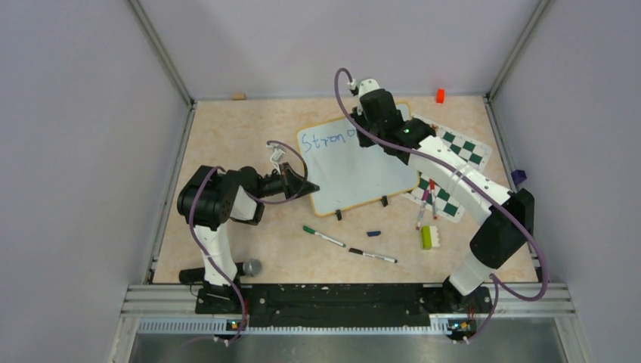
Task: Write a sentence on the whiteboard
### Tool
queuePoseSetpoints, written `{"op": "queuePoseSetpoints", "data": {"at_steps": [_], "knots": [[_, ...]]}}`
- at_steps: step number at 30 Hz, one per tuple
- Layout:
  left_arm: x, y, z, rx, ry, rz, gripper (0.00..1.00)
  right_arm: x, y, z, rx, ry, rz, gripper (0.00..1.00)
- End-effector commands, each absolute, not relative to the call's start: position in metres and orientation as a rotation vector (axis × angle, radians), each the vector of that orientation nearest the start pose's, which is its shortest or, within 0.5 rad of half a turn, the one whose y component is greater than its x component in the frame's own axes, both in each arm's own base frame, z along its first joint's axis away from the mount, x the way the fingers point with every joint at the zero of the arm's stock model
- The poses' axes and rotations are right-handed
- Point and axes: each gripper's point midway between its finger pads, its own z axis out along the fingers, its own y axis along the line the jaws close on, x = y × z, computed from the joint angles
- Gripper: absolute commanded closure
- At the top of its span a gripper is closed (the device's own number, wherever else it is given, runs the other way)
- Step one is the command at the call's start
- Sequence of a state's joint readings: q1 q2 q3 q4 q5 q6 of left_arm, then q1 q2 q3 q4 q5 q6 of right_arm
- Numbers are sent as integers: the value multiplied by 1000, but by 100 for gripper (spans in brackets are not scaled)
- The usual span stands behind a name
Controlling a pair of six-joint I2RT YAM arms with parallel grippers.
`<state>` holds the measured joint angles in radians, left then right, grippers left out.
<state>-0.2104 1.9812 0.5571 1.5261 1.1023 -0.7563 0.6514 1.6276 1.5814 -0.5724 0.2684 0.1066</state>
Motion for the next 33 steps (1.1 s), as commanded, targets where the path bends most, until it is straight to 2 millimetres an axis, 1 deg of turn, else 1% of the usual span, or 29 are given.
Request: {"op": "queuePoseSetpoints", "data": {"at_steps": [1,11,20,25,30,33], "knots": [[292,-244,114,751,1528,-1497,100,401,247,269,-403,2075,157,100],[292,-244,114,750,1529,-1498,100,386,235,254,-408,2118,137,100],[292,-244,114,750,1529,-1497,100,369,231,232,-464,2172,151,100],[292,-244,114,749,1528,-1496,100,363,236,222,-494,2194,191,100],[292,-244,114,750,1528,-1496,100,363,247,226,-502,2176,257,100],[292,-244,113,752,1528,-1496,100,366,252,235,-498,2145,285,100]]}}
